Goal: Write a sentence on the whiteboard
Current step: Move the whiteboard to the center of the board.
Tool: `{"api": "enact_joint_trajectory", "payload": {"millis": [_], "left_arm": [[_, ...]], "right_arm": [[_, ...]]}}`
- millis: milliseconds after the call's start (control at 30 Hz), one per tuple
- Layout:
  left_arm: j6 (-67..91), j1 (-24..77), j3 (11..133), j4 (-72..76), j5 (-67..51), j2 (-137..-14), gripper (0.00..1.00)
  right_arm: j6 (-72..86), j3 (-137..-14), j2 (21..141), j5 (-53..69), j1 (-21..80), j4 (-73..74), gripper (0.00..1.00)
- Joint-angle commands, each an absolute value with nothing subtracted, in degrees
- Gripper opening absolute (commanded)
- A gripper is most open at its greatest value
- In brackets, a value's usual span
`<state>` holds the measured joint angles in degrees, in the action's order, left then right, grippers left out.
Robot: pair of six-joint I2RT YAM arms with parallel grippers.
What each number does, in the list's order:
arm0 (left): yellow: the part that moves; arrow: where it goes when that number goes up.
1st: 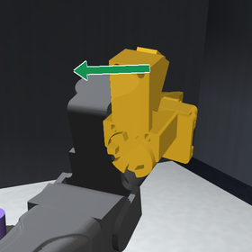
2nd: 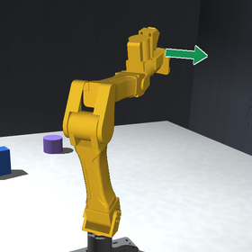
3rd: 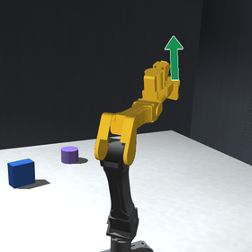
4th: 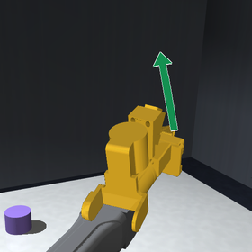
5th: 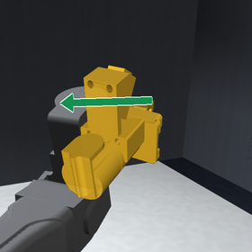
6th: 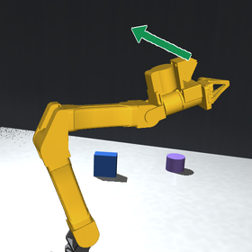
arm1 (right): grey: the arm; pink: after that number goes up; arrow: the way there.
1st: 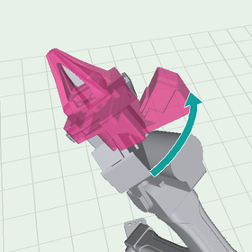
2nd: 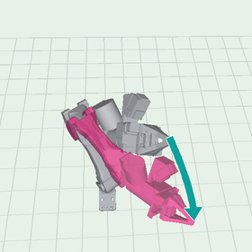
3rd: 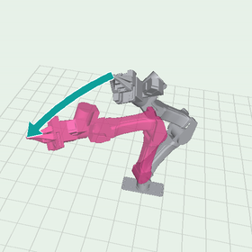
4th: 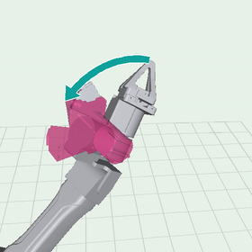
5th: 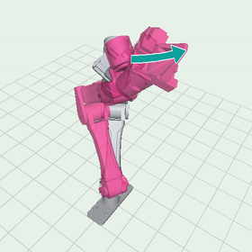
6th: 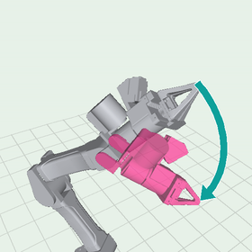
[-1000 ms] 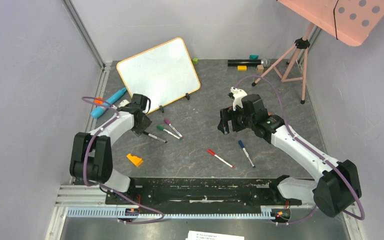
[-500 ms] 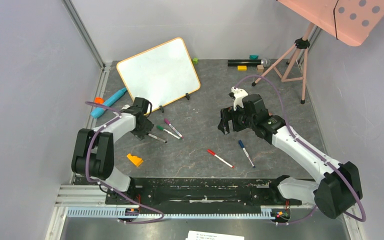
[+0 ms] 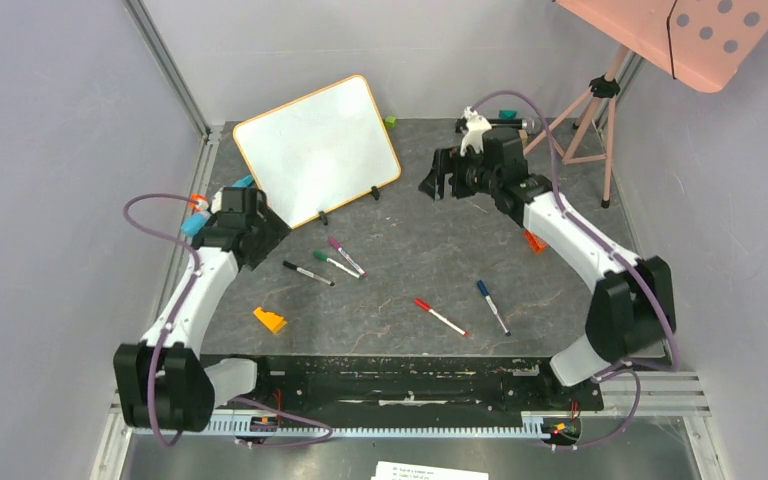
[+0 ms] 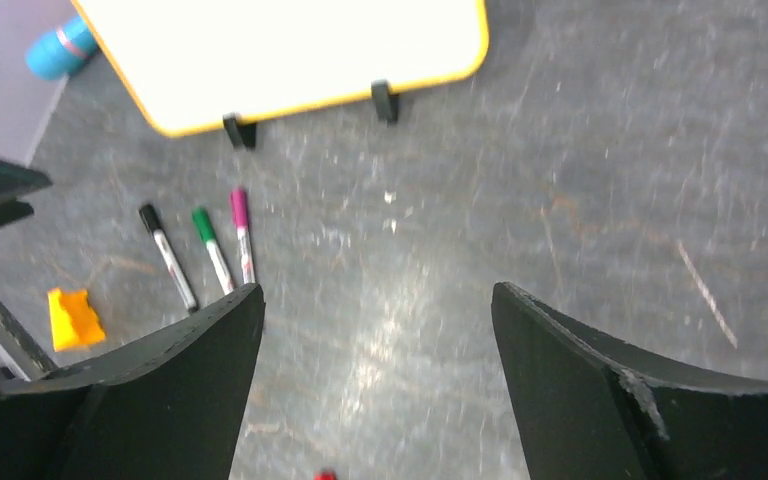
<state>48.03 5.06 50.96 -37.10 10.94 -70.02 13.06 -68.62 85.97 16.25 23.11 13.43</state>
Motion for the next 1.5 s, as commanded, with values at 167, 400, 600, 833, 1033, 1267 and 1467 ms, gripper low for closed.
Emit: {"api": "enact_joint_trajectory", "payload": {"millis": [167,400,600,833,1033,1267,1467], "left_arm": [[34.2,-4.6,47.8,-19.2,-11.4,-65.2,0.95],[32.3,-10.6,48.2,-2.6,-22.3,-73.3,1.00],[32.1,-13.6,49.9,7.9,-26.9,-80.0,0.98],[27.1,-13.6,53.4,7.4,-28.2,-84.1,0.95],[25.5,-14.0,54.5,5.7,-26.2,-85.6,0.89],[26.1,-14.6,57.0,6.9,-26.3,-90.4,0.81],[26.1,-15.5,58.7,7.6,-25.8,-92.8,0.78]], "right_arm": [[24.2,-88.1,108.7,26.1,19.5,-6.7,0.83],[26.1,-108.2,128.2,33.5,18.3,-13.5,0.86],[31.0,-112.4,136.8,34.3,17.4,-25.8,0.89],[39.2,-114.6,145.0,39.4,17.5,-36.4,0.80],[39.8,-114.4,147.2,40.0,17.7,-37.3,0.78],[41.7,-114.5,148.3,39.8,17.7,-38.9,0.64],[41.9,-114.1,149.0,39.3,17.9,-37.9,0.62]]}}
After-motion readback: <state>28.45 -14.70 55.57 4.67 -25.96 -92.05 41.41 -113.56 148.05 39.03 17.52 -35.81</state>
